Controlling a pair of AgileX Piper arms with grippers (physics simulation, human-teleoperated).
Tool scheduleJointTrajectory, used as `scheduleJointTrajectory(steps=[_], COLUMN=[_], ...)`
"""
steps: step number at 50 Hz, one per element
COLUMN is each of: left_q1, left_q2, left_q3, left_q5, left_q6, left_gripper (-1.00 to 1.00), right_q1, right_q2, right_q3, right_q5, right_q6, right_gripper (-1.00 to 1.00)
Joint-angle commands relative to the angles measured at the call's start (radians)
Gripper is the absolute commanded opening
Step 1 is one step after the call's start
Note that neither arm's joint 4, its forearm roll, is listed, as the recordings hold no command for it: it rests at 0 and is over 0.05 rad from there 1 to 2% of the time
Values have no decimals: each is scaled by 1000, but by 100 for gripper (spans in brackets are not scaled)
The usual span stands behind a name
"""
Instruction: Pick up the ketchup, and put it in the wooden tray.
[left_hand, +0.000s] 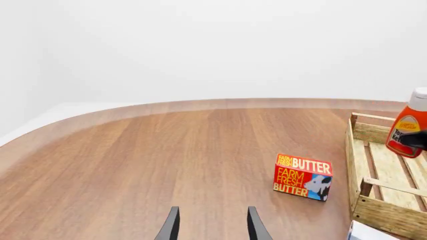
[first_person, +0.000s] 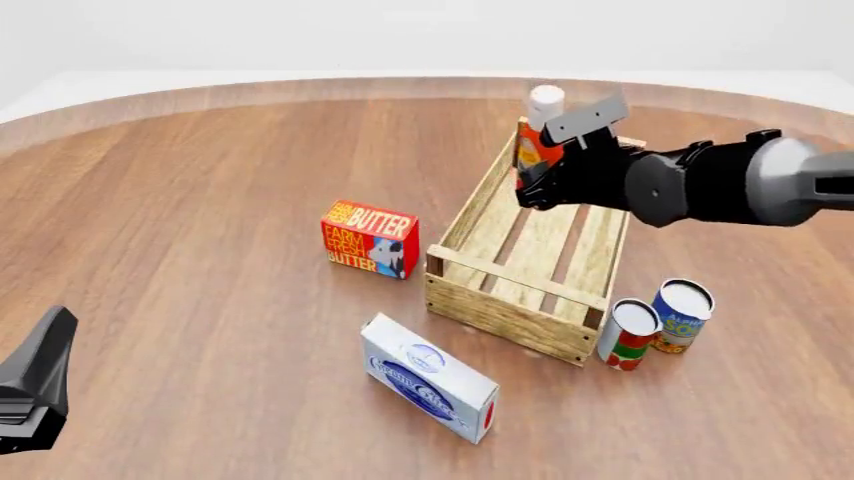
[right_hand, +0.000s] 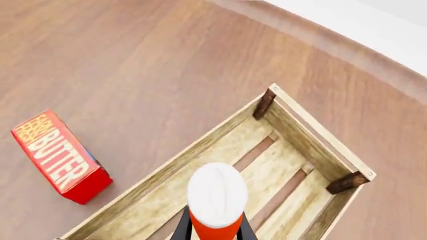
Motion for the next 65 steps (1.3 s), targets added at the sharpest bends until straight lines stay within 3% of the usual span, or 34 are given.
scheduleJointTrajectory(steps=[1, 17, 38, 65], left_q1=[0, 0, 0, 0], left_q2=[0, 0, 0, 0], left_q3=[0, 0, 0, 0], left_q5=[0, 0, 0, 0], left_q6=[0, 0, 0, 0], left_gripper=[100, 100, 100, 100], right_q1=[-46, -92, -92, -96], right_q2=[105, 224, 345, 369], right_q3=[-40, -62, -98, -85], right_q5=[-45, -112, -178, -201], right_q6=[20, 28, 70, 89], right_gripper=[-100, -100, -100, -100])
